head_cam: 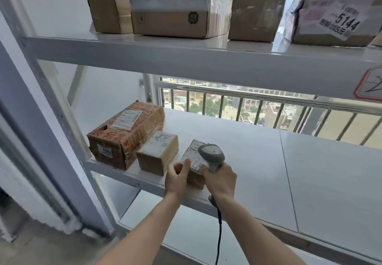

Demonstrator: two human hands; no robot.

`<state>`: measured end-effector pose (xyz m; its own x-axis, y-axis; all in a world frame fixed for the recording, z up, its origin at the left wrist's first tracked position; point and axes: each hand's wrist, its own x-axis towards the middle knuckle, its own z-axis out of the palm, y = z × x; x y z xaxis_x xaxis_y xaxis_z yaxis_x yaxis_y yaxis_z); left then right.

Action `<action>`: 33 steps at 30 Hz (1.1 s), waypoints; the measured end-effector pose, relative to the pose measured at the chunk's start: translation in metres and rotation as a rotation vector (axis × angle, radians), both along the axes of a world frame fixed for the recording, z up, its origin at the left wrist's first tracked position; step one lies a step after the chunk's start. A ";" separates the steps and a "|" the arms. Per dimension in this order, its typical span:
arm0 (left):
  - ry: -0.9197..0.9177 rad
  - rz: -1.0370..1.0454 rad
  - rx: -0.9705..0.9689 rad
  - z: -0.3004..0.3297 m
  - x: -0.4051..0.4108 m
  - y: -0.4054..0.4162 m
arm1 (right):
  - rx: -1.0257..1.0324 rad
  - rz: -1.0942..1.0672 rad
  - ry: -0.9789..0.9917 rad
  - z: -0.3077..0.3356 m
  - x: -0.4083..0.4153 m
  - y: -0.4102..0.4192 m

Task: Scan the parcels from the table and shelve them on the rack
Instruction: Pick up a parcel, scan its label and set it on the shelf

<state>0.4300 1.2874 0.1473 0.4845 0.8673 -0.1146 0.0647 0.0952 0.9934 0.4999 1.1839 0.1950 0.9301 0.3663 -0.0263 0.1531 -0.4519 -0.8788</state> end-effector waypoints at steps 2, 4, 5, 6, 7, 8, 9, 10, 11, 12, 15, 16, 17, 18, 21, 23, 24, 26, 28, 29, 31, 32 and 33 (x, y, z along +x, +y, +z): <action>0.021 -0.014 0.016 -0.001 -0.001 0.005 | -0.007 -0.020 -0.010 -0.001 -0.003 0.008; 0.015 -0.017 0.038 -0.002 -0.001 0.007 | -0.013 -0.045 -0.022 -0.002 -0.005 0.014; 0.011 -0.020 0.051 -0.003 -0.002 0.008 | -0.012 -0.056 -0.025 -0.002 -0.006 0.017; 0.010 -0.024 0.059 -0.004 -0.002 0.009 | -0.009 -0.067 -0.026 -0.003 -0.006 0.019; 0.009 -0.025 0.063 -0.005 -0.002 0.009 | -0.006 -0.074 -0.026 -0.003 -0.007 0.020; 0.009 -0.020 0.063 -0.006 -0.003 0.009 | -0.005 -0.079 -0.025 -0.004 -0.007 0.021; 0.010 -0.011 0.060 -0.007 -0.003 0.009 | -0.005 -0.082 -0.025 -0.005 -0.008 0.023; 0.015 0.000 0.059 -0.009 -0.003 0.009 | -0.006 -0.083 -0.023 -0.005 -0.009 0.024; 0.019 0.012 0.061 -0.009 -0.003 0.009 | -0.006 -0.083 -0.020 -0.006 -0.010 0.025; 0.023 0.020 0.065 -0.010 -0.003 0.009 | -0.005 -0.084 -0.018 -0.007 -0.011 0.027; 0.034 0.037 0.076 -0.017 -0.003 0.012 | -0.002 -0.096 -0.023 -0.008 -0.013 0.029; 0.038 0.038 0.077 -0.017 -0.004 0.013 | -0.002 -0.100 -0.026 -0.009 -0.013 0.029; 0.037 0.039 0.077 -0.016 -0.004 0.012 | -0.001 -0.102 -0.026 -0.009 -0.013 0.029; 0.033 0.040 0.073 -0.016 -0.005 0.012 | 0.001 -0.104 -0.026 -0.009 -0.013 0.029; 0.011 0.038 0.057 -0.017 -0.006 0.009 | 0.010 -0.111 -0.021 -0.010 -0.014 0.029; -0.010 0.047 0.062 -0.017 -0.007 0.007 | 0.015 -0.119 -0.024 -0.010 -0.016 0.030; -0.021 0.050 0.061 -0.018 -0.008 0.006 | 0.019 -0.125 -0.025 -0.011 -0.016 0.029; -0.039 0.056 0.038 -0.019 -0.009 0.004 | 0.029 -0.137 -0.024 -0.012 -0.018 0.028; -0.036 0.064 0.000 -0.019 -0.011 0.002 | 0.030 -0.145 -0.026 -0.014 -0.019 0.027; -0.036 0.065 -0.013 -0.019 -0.012 0.001 | 0.030 -0.145 -0.026 -0.015 -0.020 0.026; -0.043 0.076 -0.016 -0.019 -0.015 -0.002 | 0.030 -0.144 -0.025 -0.019 -0.021 0.024; -0.038 0.094 -0.010 -0.019 -0.017 -0.005 | 0.029 -0.141 -0.027 -0.021 -0.022 0.022; -0.025 0.120 0.004 -0.019 -0.020 -0.008 | 0.030 -0.137 -0.030 -0.023 -0.023 0.020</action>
